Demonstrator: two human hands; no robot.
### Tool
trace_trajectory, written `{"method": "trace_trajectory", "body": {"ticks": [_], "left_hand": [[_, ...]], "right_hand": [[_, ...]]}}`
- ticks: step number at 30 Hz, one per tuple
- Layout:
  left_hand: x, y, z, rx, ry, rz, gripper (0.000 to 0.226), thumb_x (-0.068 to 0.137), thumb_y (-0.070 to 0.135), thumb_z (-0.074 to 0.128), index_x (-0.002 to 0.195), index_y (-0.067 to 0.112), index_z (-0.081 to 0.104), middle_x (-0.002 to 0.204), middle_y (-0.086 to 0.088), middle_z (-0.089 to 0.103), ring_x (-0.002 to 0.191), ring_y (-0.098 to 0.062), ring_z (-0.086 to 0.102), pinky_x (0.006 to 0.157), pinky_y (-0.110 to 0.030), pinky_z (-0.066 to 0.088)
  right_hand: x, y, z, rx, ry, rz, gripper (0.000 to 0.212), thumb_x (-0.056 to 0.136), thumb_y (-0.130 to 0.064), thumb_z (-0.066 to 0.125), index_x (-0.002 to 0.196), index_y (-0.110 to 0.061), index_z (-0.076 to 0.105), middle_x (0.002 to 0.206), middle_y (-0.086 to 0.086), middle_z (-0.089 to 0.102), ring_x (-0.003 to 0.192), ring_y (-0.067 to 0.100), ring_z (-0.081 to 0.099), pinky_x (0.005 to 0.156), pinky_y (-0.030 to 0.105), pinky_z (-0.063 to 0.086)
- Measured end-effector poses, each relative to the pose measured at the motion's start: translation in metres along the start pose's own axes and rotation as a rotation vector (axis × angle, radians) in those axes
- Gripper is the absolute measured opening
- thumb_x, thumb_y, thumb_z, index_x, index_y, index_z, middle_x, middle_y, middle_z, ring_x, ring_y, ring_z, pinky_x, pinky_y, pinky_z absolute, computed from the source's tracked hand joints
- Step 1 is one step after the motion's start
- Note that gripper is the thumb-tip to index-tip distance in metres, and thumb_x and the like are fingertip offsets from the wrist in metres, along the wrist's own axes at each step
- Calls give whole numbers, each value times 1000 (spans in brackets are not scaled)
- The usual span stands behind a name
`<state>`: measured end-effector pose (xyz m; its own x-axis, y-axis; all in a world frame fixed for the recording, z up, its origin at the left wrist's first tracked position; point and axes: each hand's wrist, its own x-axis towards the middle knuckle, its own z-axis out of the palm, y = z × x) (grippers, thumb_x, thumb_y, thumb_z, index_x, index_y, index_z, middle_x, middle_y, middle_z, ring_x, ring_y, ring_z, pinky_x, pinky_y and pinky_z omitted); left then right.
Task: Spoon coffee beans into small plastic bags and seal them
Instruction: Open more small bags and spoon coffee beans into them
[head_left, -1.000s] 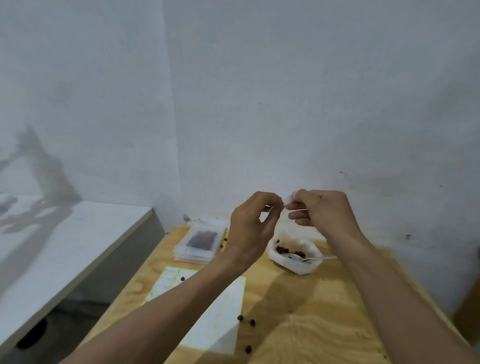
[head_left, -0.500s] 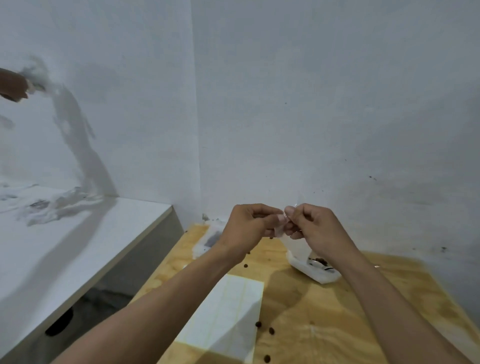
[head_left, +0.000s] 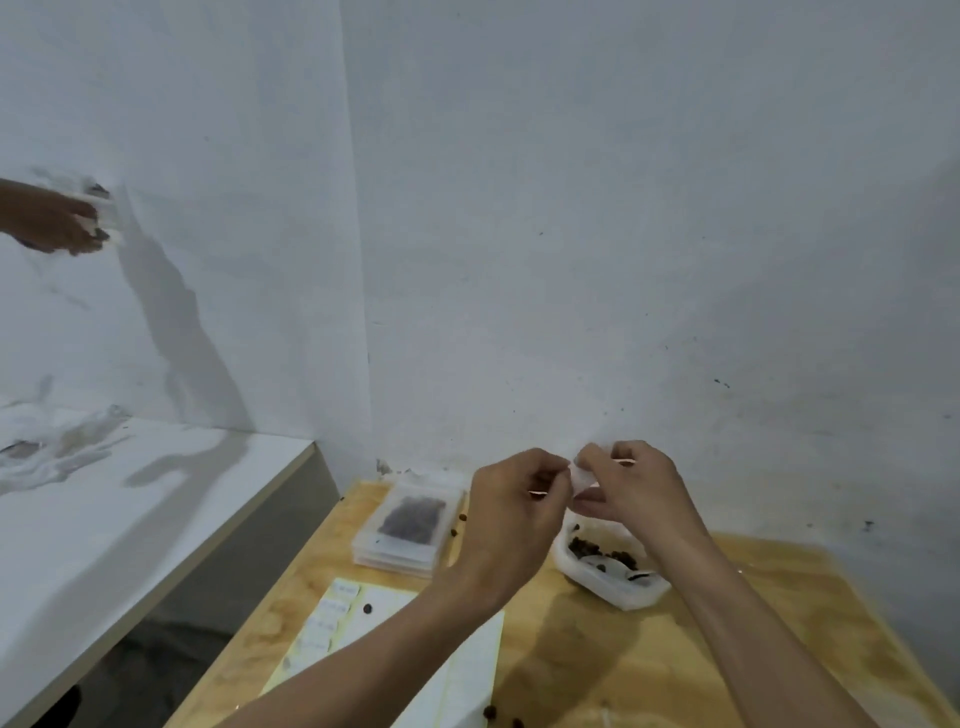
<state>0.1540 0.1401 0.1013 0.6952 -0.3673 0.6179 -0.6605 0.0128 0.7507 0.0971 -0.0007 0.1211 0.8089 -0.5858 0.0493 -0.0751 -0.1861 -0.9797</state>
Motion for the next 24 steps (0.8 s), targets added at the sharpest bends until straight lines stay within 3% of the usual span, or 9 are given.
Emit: {"method": "trace_trajectory", "body": {"ticks": [4, 7, 9, 10, 13, 15, 17, 21, 24], "left_hand": [[6, -2, -8, 53, -87, 101, 12, 90, 23, 76, 99, 16, 77, 97, 10, 75, 92, -4, 70, 82, -23, 56], [18, -5, -18, 284, -398, 229, 87, 77, 55, 82, 149, 23, 45, 156, 7, 38, 147, -3, 31, 121, -23, 23], [30, -8, -23, 564, -534, 372, 126, 70, 68, 78, 162, 18, 10, 169, 1, 6, 157, -14, -5, 126, -32, -10], [37, -10, -26, 658, -547, 426, 129, 69, 66, 80, 162, 12, 7, 167, -4, 11, 157, -19, -3, 125, -37, -13], [50, -15, -29, 708, -567, 416, 106, 69, 44, 87, 153, 7, 33, 131, -6, 47, 127, -23, 41, 123, -38, 17], [49, -18, -29, 761, -583, 404, 91, 69, 42, 84, 144, 11, 43, 119, -2, 49, 107, -19, 46, 101, -30, 36], [46, -22, -26, 827, -571, 407, 85, 70, 48, 80, 139, 13, 45, 115, 0, 49, 100, -18, 45, 87, -29, 38], [48, -30, -27, 856, -518, 353, 91, 71, 55, 78, 143, 13, 41, 119, -1, 49, 103, -19, 48, 90, -29, 37], [50, -34, -27, 891, -513, 360, 99, 73, 63, 76, 148, 14, 36, 125, -1, 47, 109, -19, 48, 94, -29, 36]], "right_hand": [[4, -6, -9, -19, -46, -121, 10, 78, -11, 61, 80, -8, 70, 75, 9, 76, 80, 35, 77, 75, 48, 65], [3, -12, -13, -38, -150, -173, 32, 76, -1, 49, 82, -14, 77, 79, 10, 78, 78, 27, 78, 68, 39, 64], [5, -17, -17, -49, -275, -154, 42, 72, 8, 45, 86, -12, 79, 86, 15, 78, 82, 28, 78, 69, 34, 61], [8, -20, -19, -76, -328, -147, 40, 72, 9, 46, 89, -7, 79, 89, 17, 78, 84, 29, 77, 71, 35, 60], [15, -22, -23, -242, -318, -139, 26, 88, 8, 49, 86, 3, 75, 81, 23, 70, 79, 27, 67, 72, 40, 52], [19, -20, -23, -338, -269, -130, 37, 89, 10, 48, 68, -8, 72, 69, 13, 61, 71, 23, 59, 67, 38, 46], [20, -19, -21, -398, -218, -121, 37, 87, 9, 50, 65, -13, 70, 66, 3, 61, 69, 21, 57, 65, 33, 45], [16, -16, -19, -438, 43, -177, 14, 87, -11, 74, 90, -25, 73, 88, -11, 73, 85, 7, 68, 68, 19, 51], [14, -20, -26, -288, -4, -212, 12, 79, -14, 83, 77, -25, 79, 78, -5, 77, 75, 11, 75, 74, 29, 63]]}}
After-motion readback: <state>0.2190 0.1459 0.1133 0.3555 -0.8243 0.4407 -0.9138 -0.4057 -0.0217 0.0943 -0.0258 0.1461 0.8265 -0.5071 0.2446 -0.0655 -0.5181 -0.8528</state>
